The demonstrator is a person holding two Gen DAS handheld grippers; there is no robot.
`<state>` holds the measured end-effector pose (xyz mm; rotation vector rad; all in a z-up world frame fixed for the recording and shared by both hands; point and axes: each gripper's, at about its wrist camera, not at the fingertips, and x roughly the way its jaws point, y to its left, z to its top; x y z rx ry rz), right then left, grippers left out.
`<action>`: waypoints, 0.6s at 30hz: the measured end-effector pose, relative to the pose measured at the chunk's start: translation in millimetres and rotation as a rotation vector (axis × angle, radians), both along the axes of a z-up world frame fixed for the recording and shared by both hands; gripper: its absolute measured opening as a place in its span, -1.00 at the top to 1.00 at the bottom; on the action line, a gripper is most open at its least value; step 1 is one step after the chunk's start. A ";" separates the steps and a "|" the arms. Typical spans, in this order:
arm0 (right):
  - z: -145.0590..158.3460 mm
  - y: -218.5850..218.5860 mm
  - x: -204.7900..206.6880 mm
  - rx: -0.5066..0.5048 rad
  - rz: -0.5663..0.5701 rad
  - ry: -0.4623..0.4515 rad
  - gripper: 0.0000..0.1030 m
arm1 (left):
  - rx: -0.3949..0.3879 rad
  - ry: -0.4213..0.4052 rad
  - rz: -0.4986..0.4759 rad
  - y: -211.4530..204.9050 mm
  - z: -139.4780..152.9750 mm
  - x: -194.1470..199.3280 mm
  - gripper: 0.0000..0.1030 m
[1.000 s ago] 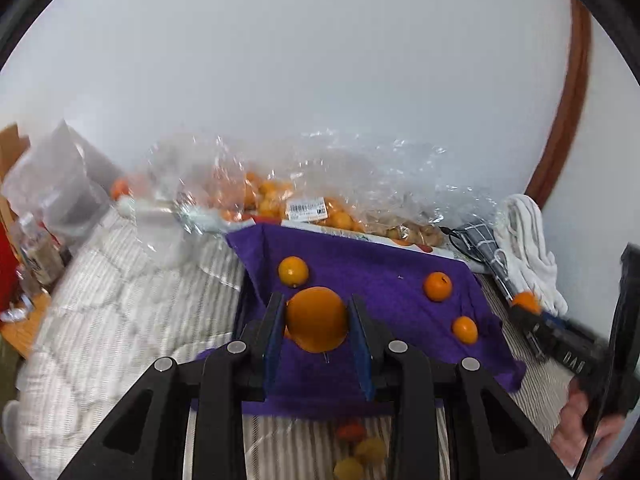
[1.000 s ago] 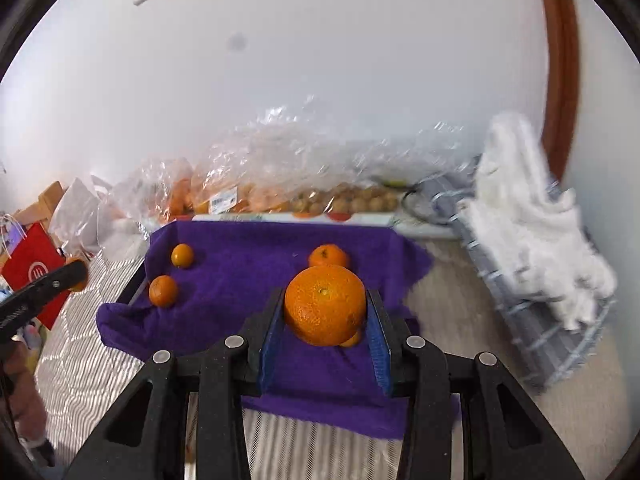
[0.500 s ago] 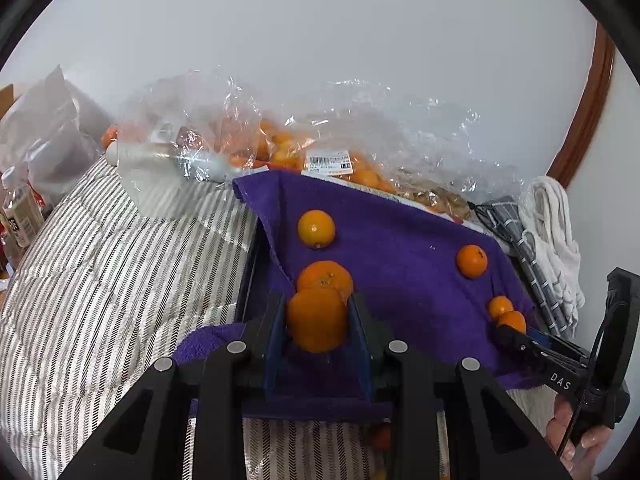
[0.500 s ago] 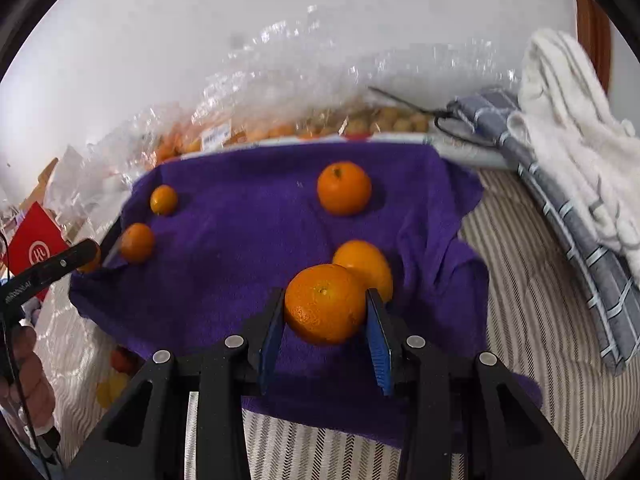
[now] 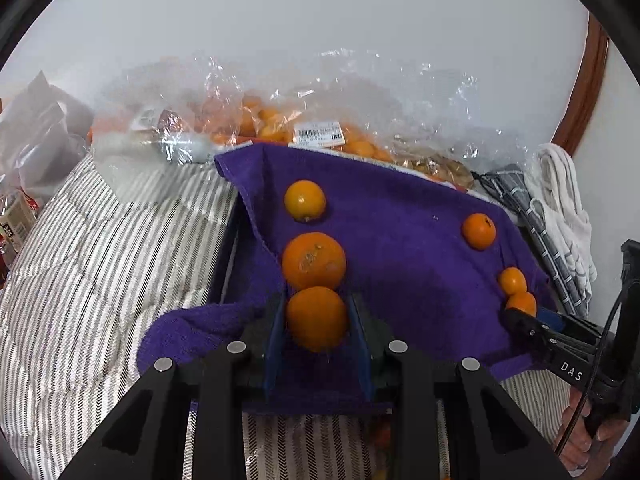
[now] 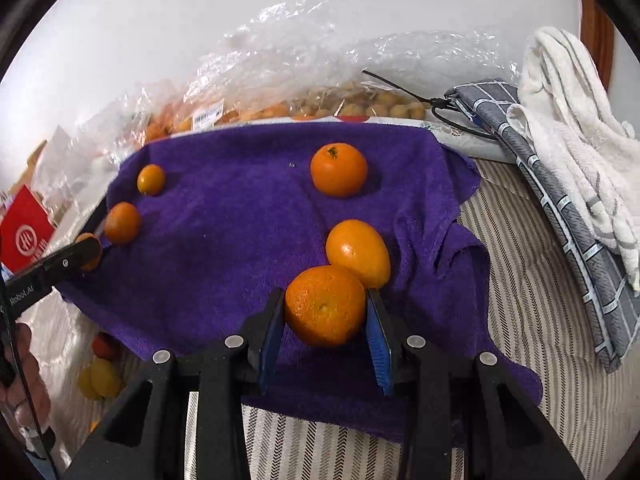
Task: Organize fruits
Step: 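Open the right tool onto the towel while the left tool releases its orange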
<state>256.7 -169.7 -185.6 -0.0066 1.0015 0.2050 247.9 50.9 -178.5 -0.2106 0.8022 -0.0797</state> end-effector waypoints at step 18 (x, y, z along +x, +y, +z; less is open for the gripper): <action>4.3 -2.7 -5.0 0.017 0.011 -0.025 -0.21 | 0.063 0.027 0.014 -6.1 -7.5 6.7 0.42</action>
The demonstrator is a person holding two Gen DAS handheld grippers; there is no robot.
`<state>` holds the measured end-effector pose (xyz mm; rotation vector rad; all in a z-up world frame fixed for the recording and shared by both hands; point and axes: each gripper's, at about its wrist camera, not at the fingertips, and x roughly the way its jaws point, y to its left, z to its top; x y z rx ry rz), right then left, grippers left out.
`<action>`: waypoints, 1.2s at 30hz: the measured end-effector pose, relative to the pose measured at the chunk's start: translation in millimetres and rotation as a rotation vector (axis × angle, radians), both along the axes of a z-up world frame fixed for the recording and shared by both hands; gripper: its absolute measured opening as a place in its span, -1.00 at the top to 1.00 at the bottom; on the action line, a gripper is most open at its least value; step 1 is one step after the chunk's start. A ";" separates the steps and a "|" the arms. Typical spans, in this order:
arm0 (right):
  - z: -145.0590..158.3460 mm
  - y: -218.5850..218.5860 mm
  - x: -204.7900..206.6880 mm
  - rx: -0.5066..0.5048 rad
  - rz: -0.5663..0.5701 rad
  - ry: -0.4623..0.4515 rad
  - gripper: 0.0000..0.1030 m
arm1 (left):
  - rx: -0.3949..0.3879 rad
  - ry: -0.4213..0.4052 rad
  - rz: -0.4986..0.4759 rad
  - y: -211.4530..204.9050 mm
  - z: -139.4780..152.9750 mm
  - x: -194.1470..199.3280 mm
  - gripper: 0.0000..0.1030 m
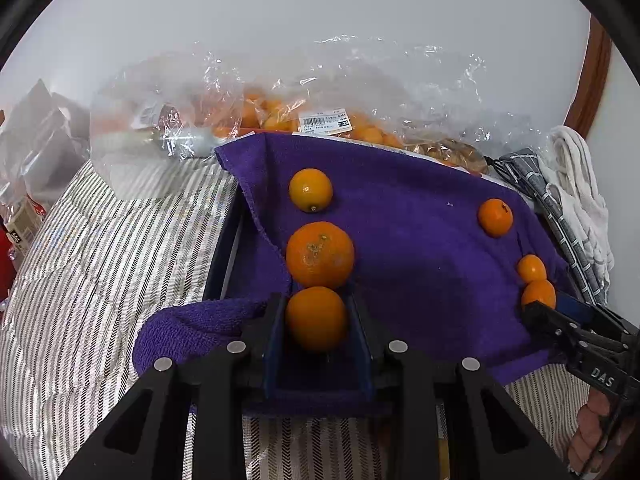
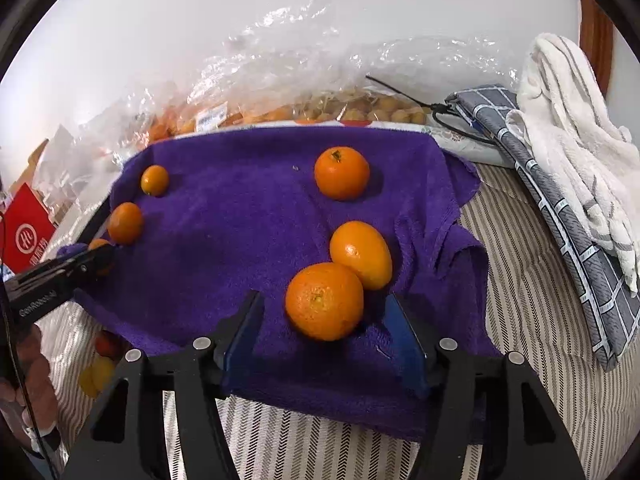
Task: Organize fruits
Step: 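Open the right tool onto the towel while the left tool releases its orange, then grasp an orange with the right tool while the left tool grasps a green-yellow fruit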
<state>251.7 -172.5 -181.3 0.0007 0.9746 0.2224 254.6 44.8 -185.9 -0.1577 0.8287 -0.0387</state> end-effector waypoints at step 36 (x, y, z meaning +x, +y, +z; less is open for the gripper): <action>31.5 71.2 -113.2 0.004 0.188 -0.029 -0.16 | -0.025 -0.070 -0.001 56.5 24.6 -120.6 0.00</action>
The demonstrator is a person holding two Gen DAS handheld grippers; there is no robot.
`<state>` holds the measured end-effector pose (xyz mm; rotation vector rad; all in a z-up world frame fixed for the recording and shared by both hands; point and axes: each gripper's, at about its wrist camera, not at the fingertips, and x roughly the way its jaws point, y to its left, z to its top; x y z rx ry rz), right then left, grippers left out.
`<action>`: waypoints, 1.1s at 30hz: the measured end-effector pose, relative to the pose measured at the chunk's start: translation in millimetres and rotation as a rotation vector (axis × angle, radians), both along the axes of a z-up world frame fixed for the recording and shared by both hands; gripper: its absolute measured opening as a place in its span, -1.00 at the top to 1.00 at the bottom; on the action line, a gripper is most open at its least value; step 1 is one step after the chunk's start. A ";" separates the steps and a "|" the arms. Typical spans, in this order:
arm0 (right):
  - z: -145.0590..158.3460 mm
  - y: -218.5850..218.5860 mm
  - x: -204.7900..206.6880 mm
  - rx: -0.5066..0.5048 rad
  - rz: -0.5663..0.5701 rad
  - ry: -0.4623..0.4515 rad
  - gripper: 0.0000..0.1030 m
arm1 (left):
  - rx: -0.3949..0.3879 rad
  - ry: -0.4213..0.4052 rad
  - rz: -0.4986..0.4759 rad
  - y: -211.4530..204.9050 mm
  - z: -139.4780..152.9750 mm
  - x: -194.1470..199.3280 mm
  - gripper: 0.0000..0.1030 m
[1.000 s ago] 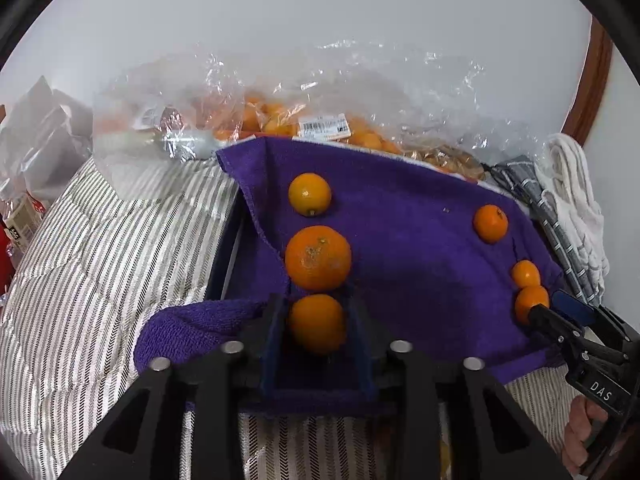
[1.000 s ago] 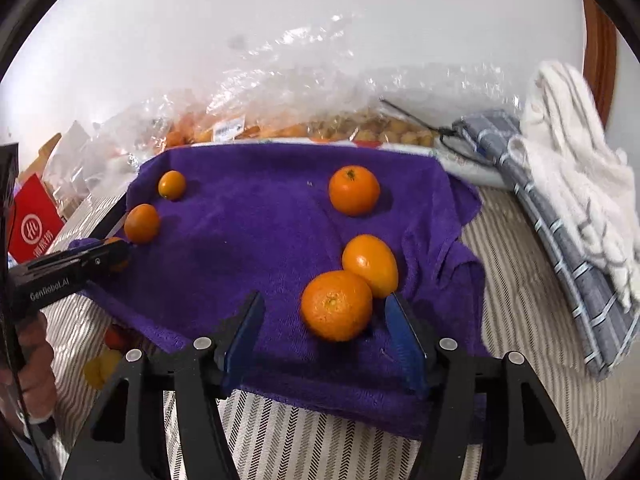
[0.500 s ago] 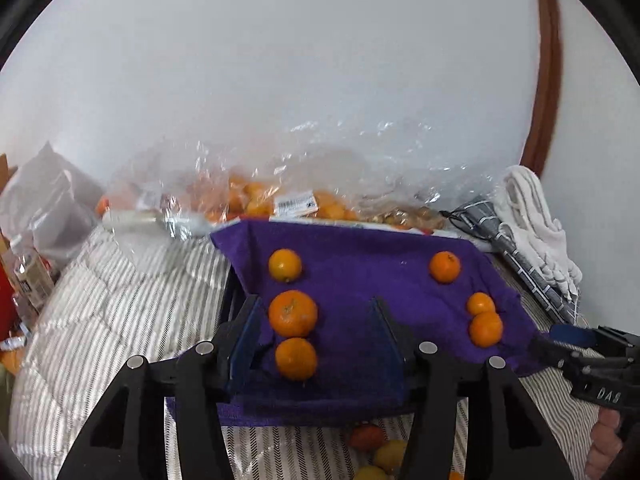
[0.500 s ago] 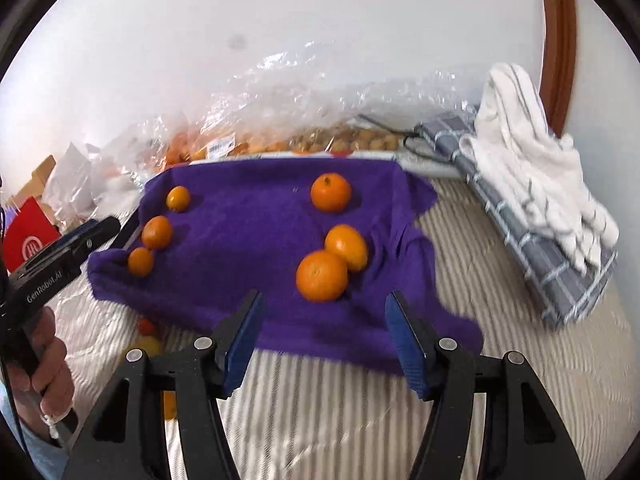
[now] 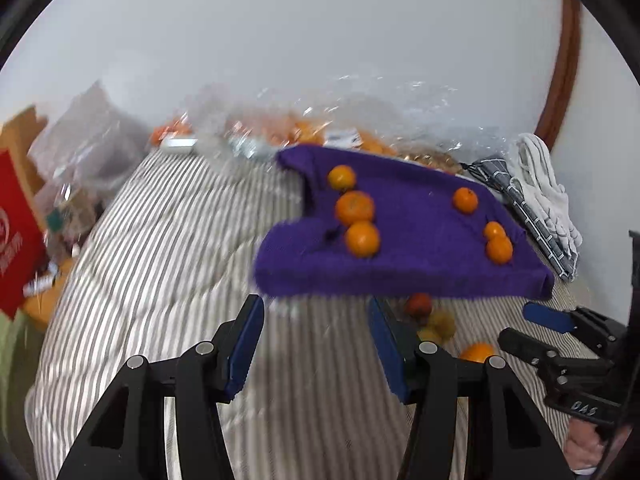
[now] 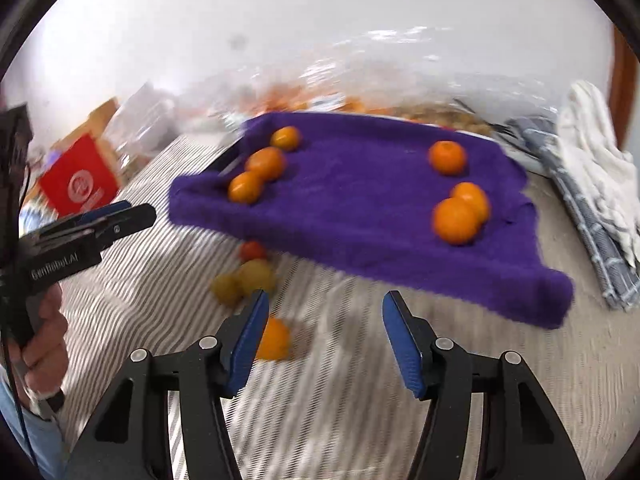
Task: Organize fruits
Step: 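Grasp an orange with the right tool while the left tool grasps a green-yellow fruit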
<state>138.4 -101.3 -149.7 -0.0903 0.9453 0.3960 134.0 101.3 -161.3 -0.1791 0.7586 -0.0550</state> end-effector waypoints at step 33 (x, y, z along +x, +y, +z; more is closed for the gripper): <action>-25.2 -82.2 9.7 -0.043 -0.145 -0.030 0.36 | 0.057 0.178 -0.053 -28.9 -36.9 -22.1 0.04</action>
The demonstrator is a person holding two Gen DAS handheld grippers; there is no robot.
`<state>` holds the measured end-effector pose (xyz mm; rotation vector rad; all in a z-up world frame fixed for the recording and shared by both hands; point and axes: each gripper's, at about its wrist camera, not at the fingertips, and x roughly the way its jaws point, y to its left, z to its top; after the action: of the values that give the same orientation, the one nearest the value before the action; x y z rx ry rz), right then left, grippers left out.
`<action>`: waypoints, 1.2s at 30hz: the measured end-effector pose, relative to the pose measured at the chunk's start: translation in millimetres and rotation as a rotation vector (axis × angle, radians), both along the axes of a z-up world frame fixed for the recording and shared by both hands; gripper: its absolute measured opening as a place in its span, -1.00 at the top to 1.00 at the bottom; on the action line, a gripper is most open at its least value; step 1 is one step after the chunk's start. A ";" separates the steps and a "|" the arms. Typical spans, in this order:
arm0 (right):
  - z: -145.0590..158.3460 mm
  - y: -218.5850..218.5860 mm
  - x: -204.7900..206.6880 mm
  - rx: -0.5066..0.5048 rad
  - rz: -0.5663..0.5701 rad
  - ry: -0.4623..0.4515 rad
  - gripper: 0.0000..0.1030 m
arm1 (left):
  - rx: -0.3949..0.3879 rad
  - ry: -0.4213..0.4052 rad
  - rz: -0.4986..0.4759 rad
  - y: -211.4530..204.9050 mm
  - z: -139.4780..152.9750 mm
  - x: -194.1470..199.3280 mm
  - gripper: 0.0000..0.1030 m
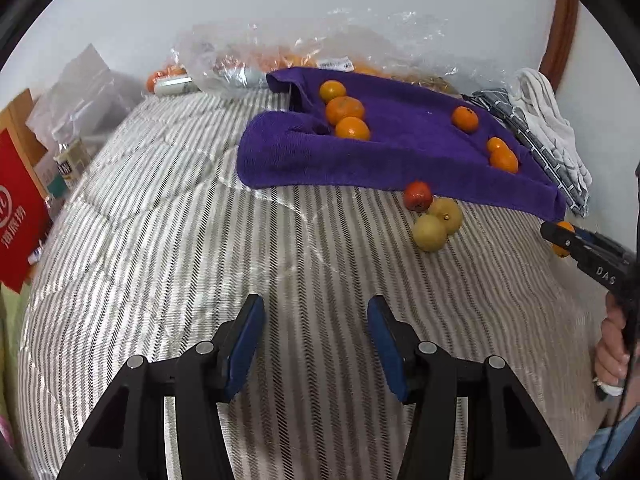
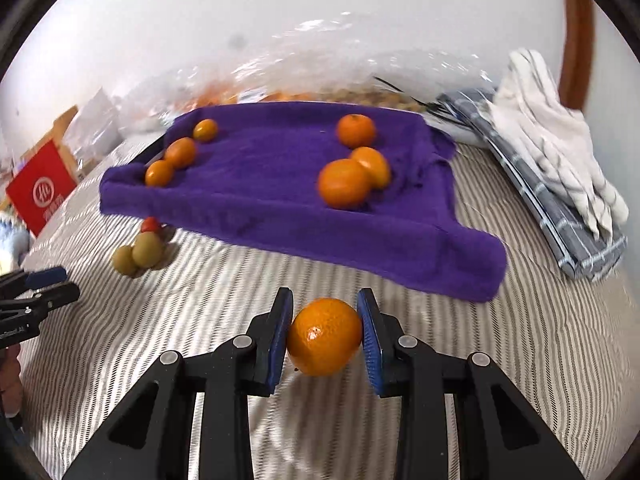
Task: Organize fruits
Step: 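Grasp an orange with the right tool while the left tool grasps a green-yellow fruit, then carry the orange over the towel while the left tool carries the green-yellow fruit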
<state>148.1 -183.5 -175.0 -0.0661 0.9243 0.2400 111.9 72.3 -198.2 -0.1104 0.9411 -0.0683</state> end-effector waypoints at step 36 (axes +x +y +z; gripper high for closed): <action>-2.9 -15.1 -0.9 0.090 -0.007 0.003 0.36 | -0.164 -0.207 -0.103 -40.9 11.3 23.0 0.55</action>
<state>147.2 -198.6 -177.8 0.0206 0.9155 0.2745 134.9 31.4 -186.9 -0.2022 0.7326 -0.2484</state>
